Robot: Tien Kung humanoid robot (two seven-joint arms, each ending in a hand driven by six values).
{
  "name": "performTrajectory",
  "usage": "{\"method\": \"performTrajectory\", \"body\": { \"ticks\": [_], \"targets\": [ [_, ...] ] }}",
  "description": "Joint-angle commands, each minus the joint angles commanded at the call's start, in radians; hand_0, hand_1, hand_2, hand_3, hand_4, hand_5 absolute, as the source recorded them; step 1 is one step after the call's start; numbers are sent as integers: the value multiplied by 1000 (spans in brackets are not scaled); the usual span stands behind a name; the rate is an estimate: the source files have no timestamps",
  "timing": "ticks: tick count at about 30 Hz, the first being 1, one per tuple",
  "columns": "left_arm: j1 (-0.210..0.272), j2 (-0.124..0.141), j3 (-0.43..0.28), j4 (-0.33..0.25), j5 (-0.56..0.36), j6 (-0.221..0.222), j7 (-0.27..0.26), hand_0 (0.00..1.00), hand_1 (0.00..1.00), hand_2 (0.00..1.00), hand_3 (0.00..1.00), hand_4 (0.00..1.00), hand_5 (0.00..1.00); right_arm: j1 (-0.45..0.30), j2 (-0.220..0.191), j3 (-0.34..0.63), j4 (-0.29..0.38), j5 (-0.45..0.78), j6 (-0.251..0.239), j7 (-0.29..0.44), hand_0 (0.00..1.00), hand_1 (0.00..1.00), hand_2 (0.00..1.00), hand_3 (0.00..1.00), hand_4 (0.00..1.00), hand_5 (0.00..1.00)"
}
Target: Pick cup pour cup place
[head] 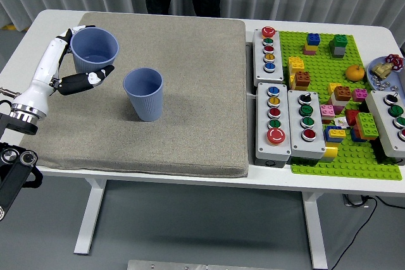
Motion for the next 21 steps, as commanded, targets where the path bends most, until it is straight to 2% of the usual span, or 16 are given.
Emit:
{"method": "performTrajectory", "body": {
  "ticks": [3, 4, 5, 9, 11, 14, 21],
  "targets": [
    [-19, 58, 27, -33, 110, 13, 11, 434, 510, 547, 565, 674, 2, 3, -4, -5, 0, 10, -1, 2, 744, 716, 738, 636, 180, 444],
    [-22, 66, 32, -36, 148, 15, 12, 434, 510, 547, 565, 674, 2, 3, -4, -5, 0, 12, -1, 3, 744, 716, 738, 636, 180, 444],
    [-32, 86, 44, -40, 193, 18, 17, 441, 510, 546, 564, 658, 2, 4, -5, -6, 0, 14, -1, 3, 745, 716, 738, 636, 181, 441],
    [-53, 133, 72, -39, 326, 18, 22, 441, 510, 546, 564, 658, 2, 5, -8, -9, 0, 19, -2, 4, 745, 716, 738, 636, 181, 441],
    [-58, 147, 80, -37, 337, 16, 22, 443, 511, 545, 565, 658, 2, 6, -9, -8, 0, 18, -2, 4, 745, 716, 738, 636, 182, 437],
    [-61, 157, 89, -39, 349, 13, 24, 443, 511, 545, 565, 658, 2, 5, -9, -9, 0, 21, -3, 5, 745, 716, 738, 636, 182, 437],
    [-65, 148, 99, -34, 387, 14, 27, 443, 511, 544, 565, 657, 2, 6, -9, -7, 0, 21, -4, 6, 744, 716, 738, 636, 182, 427]
  ]
}}
